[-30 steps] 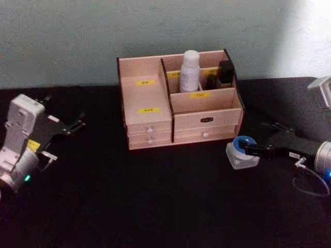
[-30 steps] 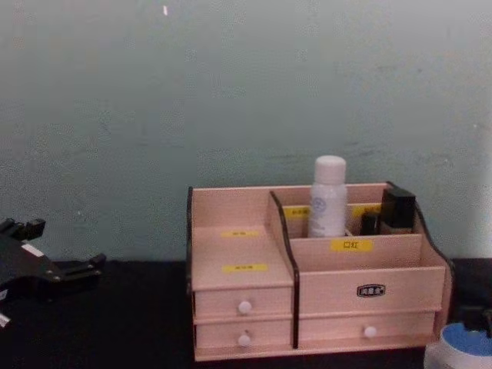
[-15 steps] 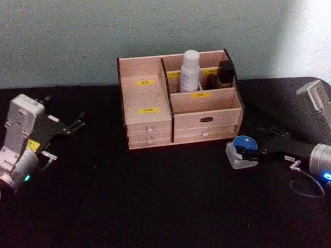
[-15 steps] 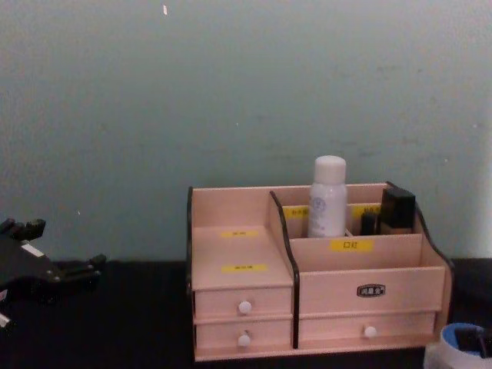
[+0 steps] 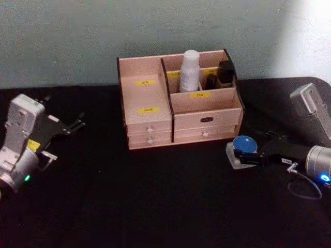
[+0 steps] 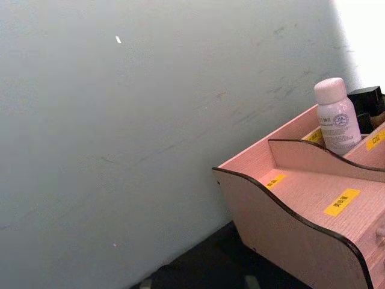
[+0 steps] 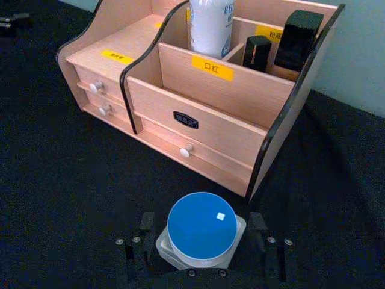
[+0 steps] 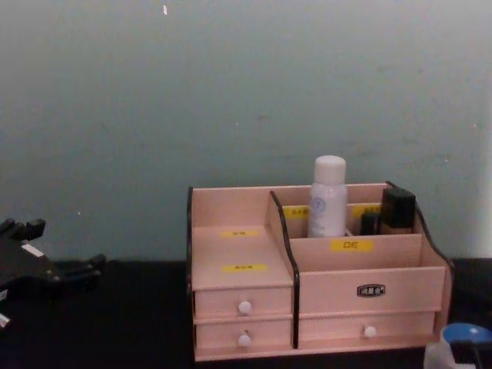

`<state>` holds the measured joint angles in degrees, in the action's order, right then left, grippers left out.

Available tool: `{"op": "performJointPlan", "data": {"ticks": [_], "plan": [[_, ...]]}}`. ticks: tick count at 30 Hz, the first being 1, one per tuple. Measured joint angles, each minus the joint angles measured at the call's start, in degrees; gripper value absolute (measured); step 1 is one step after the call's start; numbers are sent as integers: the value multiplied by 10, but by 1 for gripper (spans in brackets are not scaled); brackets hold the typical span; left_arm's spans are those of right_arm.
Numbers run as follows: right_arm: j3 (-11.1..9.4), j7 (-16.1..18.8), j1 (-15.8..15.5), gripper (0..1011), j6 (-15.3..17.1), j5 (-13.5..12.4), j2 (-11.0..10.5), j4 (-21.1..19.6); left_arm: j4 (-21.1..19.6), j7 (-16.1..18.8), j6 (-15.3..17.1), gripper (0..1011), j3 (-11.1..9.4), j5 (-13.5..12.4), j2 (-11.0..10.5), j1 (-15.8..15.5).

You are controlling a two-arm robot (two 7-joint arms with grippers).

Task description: Pick up the facial cleanser and watermelon frost from the table and place them into the tiered storage box.

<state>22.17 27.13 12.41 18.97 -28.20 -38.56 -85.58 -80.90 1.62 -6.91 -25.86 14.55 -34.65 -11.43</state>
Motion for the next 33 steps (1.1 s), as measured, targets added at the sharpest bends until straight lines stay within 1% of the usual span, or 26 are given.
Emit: {"op": "performJointPlan", "data": {"ticks": [14, 33], "plan": [[6, 4, 4, 1000, 5, 4, 1, 7, 0, 0, 0, 1001, 0, 0, 0, 0], [8, 1, 7, 1000, 8, 7, 7, 17, 0, 0, 0, 1001, 0, 0, 0, 0]]}}
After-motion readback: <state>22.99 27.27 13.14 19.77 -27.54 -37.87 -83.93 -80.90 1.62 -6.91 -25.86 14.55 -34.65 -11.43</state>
